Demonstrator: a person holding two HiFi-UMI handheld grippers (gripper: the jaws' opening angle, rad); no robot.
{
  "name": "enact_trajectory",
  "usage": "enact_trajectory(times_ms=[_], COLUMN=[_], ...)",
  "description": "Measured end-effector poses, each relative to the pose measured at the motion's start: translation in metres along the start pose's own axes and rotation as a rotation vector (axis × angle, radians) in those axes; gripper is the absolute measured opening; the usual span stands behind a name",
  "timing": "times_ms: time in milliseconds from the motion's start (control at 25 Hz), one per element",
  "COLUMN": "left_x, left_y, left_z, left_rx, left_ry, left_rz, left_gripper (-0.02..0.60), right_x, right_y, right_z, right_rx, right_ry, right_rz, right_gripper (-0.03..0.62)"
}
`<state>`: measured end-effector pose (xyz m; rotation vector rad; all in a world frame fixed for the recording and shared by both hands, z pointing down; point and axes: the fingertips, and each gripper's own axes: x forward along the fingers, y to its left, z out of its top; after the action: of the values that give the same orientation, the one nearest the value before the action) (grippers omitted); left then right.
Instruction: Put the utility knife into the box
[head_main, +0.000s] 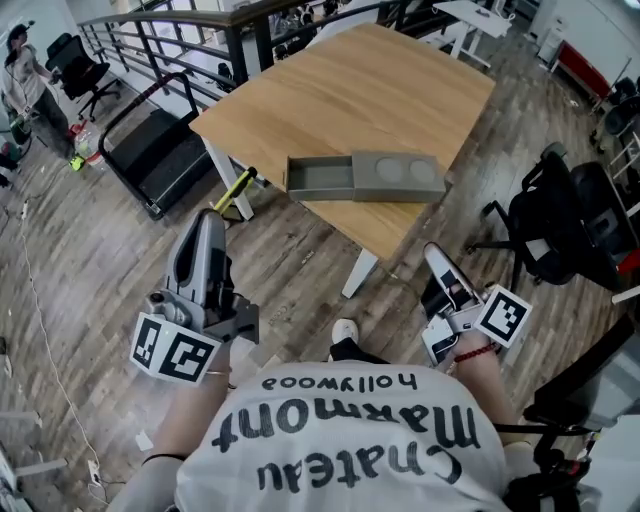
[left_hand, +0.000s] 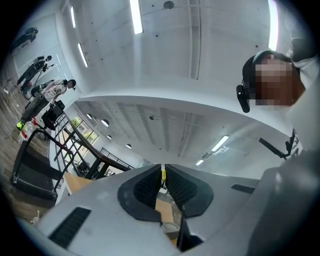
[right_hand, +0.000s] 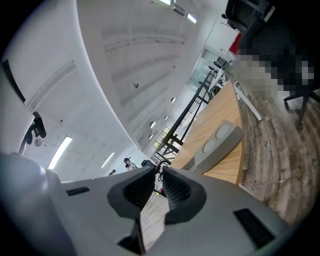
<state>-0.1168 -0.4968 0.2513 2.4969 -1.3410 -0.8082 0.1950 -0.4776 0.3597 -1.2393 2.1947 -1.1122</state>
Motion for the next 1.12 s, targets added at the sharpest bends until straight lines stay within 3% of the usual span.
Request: enact_trajectory(times_ms=[560,1120], left_x=[0.057,0.131], left_y=[0.018,0.02], left_z=[-0.022,-0.045], left_rx=[0.027,0.054], left_ry=[0.017,0.014], left_rz=[0.078,0.077], left_gripper=[0.025,0.025], right_x=[0.059,0.101], right_y=[-0.04,-0.073], right_z=[0.041,0.103], right_rx=[0.05,0.024], right_ry=[0.078,0.086], right_rz=[0.046,0.088], right_gripper=[0.049,0.049])
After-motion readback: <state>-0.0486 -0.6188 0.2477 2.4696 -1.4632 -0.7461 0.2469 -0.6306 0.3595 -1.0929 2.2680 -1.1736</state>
